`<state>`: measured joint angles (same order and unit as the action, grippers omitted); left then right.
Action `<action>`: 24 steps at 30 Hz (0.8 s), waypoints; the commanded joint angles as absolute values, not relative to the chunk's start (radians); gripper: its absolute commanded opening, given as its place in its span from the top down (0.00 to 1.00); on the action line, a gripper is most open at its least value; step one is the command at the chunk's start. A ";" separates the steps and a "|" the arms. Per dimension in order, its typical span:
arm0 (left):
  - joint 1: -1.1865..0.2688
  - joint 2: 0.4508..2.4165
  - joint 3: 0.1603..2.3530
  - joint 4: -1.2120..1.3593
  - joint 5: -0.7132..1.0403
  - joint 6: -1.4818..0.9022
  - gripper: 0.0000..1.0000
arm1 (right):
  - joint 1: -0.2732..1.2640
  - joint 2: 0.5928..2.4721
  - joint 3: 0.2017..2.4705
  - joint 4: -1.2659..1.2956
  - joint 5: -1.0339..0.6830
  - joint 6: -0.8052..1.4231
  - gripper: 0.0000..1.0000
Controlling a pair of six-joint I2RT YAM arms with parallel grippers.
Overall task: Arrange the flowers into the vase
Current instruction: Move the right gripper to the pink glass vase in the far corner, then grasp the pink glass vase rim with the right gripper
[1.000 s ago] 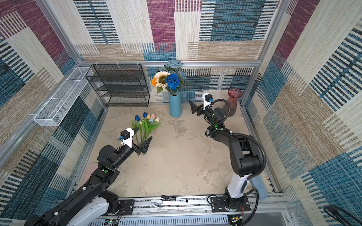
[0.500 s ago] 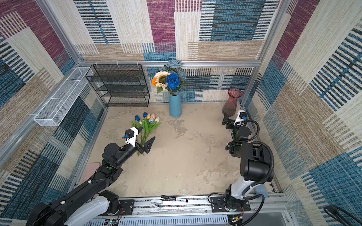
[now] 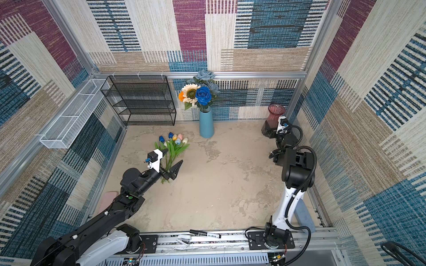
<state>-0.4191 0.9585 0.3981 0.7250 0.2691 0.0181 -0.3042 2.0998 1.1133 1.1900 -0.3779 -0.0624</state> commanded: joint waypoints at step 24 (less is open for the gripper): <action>-0.419 0.992 0.503 0.660 0.247 0.064 0.01 | -0.311 2.479 1.712 0.932 -0.497 -0.114 0.17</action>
